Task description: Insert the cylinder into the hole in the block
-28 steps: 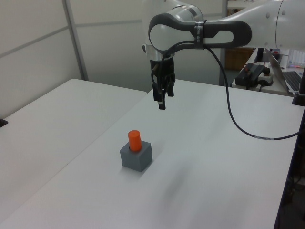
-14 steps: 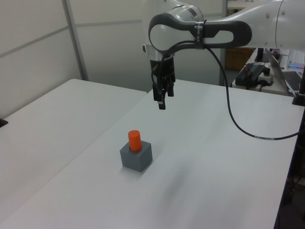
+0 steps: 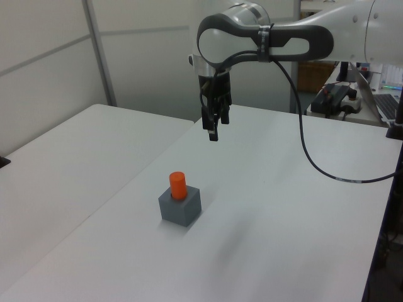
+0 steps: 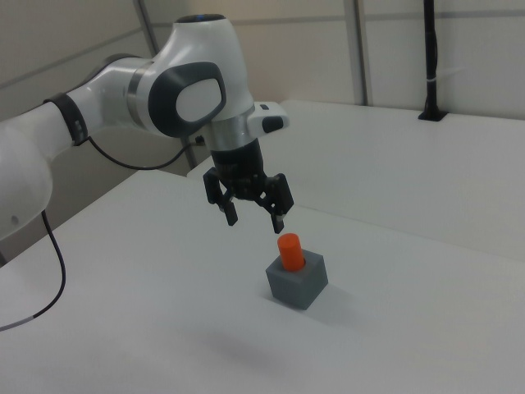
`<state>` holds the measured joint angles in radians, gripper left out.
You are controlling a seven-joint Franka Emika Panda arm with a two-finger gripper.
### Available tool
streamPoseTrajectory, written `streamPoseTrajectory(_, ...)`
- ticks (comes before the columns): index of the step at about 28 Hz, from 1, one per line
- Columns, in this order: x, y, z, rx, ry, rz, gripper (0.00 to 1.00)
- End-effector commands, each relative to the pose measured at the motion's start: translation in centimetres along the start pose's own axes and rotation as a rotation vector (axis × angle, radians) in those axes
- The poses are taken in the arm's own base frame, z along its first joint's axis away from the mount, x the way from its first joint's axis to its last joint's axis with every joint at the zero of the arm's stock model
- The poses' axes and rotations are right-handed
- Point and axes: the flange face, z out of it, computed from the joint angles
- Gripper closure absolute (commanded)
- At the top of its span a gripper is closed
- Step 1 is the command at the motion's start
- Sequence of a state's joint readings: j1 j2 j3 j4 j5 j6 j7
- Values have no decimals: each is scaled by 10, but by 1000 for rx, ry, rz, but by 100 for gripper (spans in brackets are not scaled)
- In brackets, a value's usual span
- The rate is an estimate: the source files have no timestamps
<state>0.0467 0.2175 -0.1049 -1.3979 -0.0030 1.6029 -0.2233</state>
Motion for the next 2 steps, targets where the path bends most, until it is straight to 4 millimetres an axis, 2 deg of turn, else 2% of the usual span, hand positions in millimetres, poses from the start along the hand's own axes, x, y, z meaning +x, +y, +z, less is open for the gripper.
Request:
streamPoseTrajectory(1, -1, 0, -8, -3, 3, -1, 0)
streamPoseTrajectory(2, -1, 0, -8, -2, 3, -1, 0)
